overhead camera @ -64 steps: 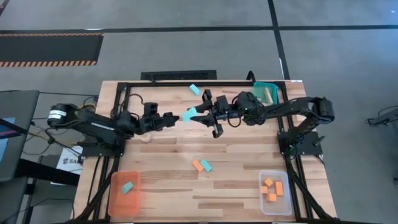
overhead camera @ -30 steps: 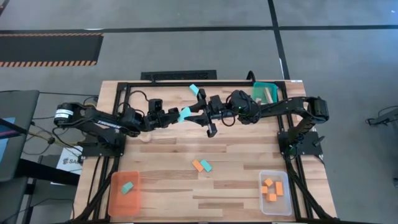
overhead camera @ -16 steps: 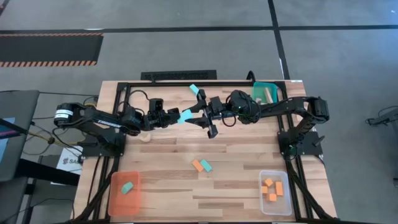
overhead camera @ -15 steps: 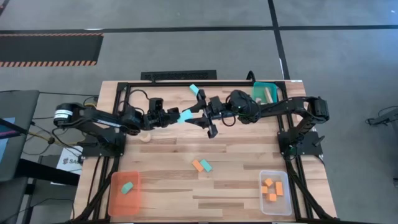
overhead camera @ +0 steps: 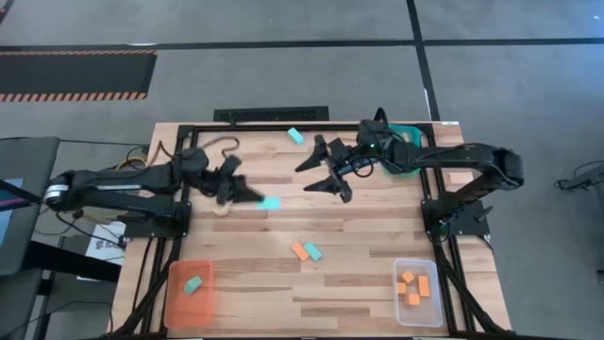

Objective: Sort & place blocks by color
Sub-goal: Put the blue block into the orange bin, then put the brown block into the green bin

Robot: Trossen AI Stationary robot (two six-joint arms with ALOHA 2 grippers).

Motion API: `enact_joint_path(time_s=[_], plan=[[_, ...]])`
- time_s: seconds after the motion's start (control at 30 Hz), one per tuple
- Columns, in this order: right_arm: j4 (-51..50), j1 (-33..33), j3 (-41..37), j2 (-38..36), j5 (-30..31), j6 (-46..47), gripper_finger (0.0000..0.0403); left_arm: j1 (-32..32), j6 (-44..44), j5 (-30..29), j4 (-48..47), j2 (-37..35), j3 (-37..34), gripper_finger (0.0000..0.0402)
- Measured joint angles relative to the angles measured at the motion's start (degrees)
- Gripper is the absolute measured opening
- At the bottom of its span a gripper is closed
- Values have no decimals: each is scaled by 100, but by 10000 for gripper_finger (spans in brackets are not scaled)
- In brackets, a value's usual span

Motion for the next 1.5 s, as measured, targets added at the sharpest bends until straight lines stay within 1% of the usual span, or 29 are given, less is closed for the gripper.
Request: enact_joint_path(time_s=[0.1, 0.17, 0.2, 0.33, 0.47, 0.57, 0.7, 0.83, 0.87, 1.03, 1.1, 1.17, 1.27, 1.37, 1.5], plan=[[-918, -59, 0, -256, 7, -292, 290, -407, 193, 36, -2619, -421, 513, 30], [-1289, -92, 0, -328, 11, -416, 290, -794, 149, -24, -4100, -572, 793, 30], [-1410, -96, 0, -347, 14, -425, 290, -1023, 30, -71, -4692, -590, 910, 30], [-1583, -124, -2, -312, 16, -429, 291, -2044, -663, -20, -6258, -573, 1091, 30], [-1736, -114, -4, -223, 18, -440, 291, -3176, -1603, 52, -6812, -497, 984, 34], [-1794, -73, 4, -122, 18, -431, 291, -3885, -2122, 80, -6760, -395, 801, 35], [-1808, -75, 0, -133, 13, -445, 291, -4398, -2556, 76, -6706, -164, 510, 32], [-1815, -76, 0, -126, 13, -444, 291, -4587, -2721, 86, -6589, 97, 339, 38], [-1802, -90, 0, -128, 12, -444, 291, -4598, -2721, 133, -6438, 171, 315, 40], [-1811, -126, 0, -128, 13, -442, 291, -4689, -2711, 660, -5874, 692, 186, 43], [-1816, -117, 0, -128, 16, -442, 291, -4733, -2565, 658, -5714, 939, 184, 48], [-1821, -78, 0, -128, 14, -406, 291, -4769, -2427, 613, -5398, 1152, 178, 60], [-1838, -51, 0, -128, 8, -262, 291, -4775, -2389, 684, -4842, 1379, 180, 93], [-1872, -5, 0, -128, 9, -147, 291, -4772, -2462, 993, -4421, 1510, 180, 134], [-2040, 60, 0, -128, 11, -140, 291, -4775, -2417, 1436, -4528, 1552, 180, 176]])
